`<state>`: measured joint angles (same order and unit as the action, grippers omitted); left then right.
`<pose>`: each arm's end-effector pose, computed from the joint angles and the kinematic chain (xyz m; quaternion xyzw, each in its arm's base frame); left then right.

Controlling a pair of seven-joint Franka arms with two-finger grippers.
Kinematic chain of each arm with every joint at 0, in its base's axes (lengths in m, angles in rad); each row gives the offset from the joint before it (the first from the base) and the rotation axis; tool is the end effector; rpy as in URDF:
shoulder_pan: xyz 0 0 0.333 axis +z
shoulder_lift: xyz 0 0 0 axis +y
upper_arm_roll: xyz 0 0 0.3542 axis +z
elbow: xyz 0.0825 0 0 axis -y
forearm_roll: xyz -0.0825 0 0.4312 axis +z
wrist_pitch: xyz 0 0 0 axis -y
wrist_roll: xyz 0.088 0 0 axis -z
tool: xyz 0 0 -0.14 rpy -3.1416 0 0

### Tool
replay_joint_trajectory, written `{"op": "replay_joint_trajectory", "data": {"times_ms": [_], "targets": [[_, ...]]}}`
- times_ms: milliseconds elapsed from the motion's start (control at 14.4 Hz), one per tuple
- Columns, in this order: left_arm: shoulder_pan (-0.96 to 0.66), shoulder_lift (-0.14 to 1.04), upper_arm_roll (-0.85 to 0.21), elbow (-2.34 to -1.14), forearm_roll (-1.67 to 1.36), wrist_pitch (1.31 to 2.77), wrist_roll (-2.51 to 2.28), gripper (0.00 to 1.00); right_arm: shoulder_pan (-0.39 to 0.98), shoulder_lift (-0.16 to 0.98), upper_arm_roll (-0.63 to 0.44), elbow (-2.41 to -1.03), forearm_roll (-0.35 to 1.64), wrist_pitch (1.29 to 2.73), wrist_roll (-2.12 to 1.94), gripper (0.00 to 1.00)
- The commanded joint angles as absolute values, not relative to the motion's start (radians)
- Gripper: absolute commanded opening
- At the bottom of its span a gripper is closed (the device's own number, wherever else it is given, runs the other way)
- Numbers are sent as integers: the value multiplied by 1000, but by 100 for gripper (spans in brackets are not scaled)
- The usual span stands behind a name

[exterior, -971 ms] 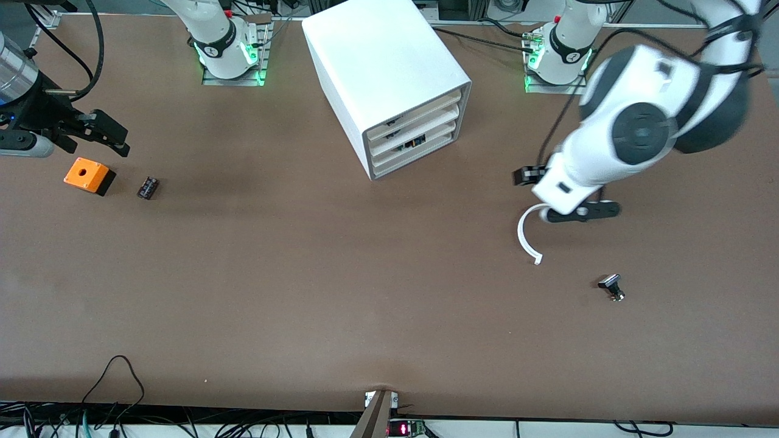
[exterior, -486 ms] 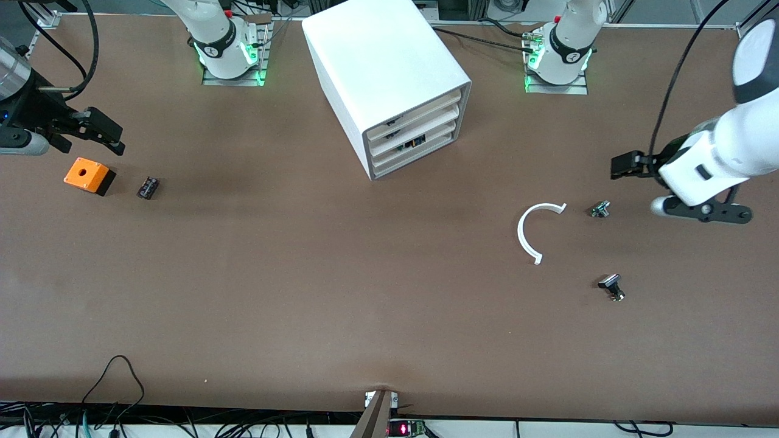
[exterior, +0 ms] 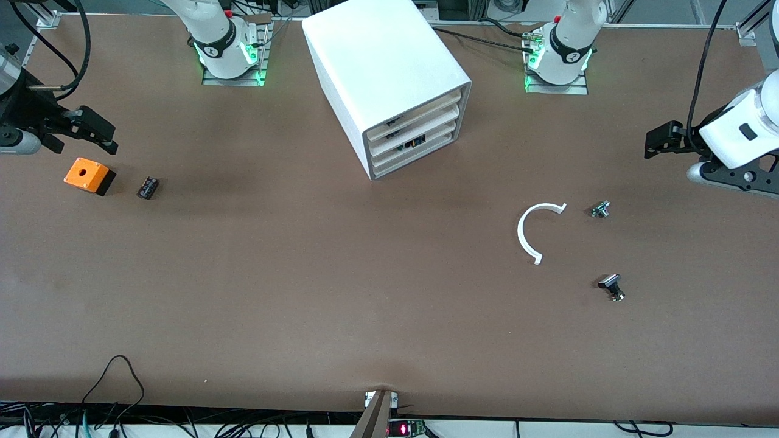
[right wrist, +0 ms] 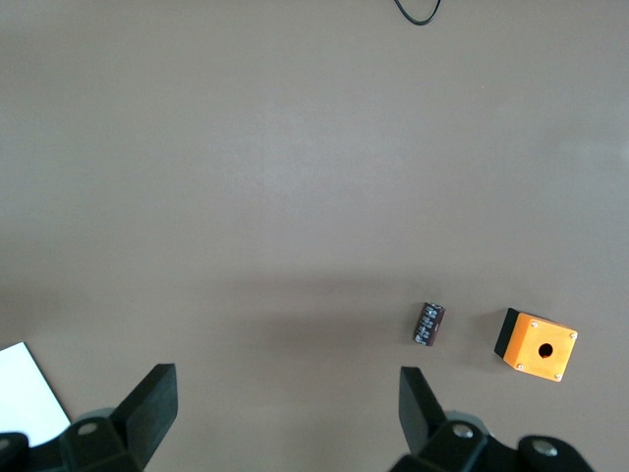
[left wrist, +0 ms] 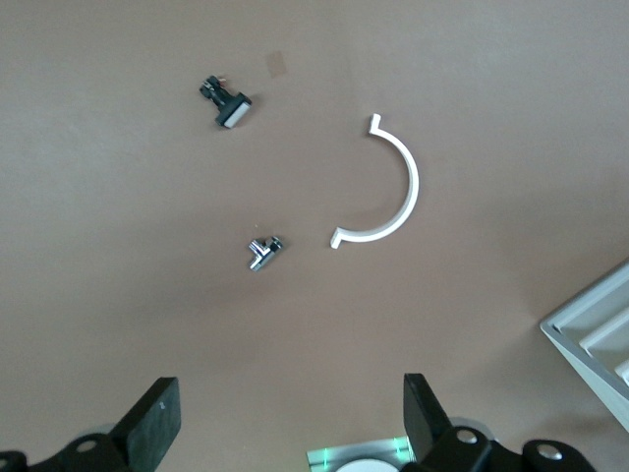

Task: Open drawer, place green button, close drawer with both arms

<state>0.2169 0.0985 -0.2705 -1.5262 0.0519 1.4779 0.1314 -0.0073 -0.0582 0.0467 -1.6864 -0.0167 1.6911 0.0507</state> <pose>0.6175 -0.0180 0.5873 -0.9931 0.0919 0.0720 0.0100 0.5932 0.0220 0.6148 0.9994 -0.0049 0.0318 0.0083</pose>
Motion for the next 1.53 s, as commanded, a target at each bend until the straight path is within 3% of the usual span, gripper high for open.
{"op": "replay_joint_trajectory", "data": {"times_ms": [0,278,694,971,1457], "targets": [[80,-23,-109,-1704,34,1630,150,100,-15,-64,48,-1675,0,1675,23,100],[45,-81,-74,-1795,25,1789,82,100,-15,-64,49,-1675,0,1675,25,100],[6,-86,-64,-1766,28,1690,-91,100,-15,-66,49,-1677,0,1674,25,100],[-57,-71,21,-1755,25,1690,-18,100,-15,-66,49,-1675,0,1674,21,100],[-58,-40,5,-1694,28,1632,-21,100,-15,-67,48,-1675,0,1671,21,100]]}}
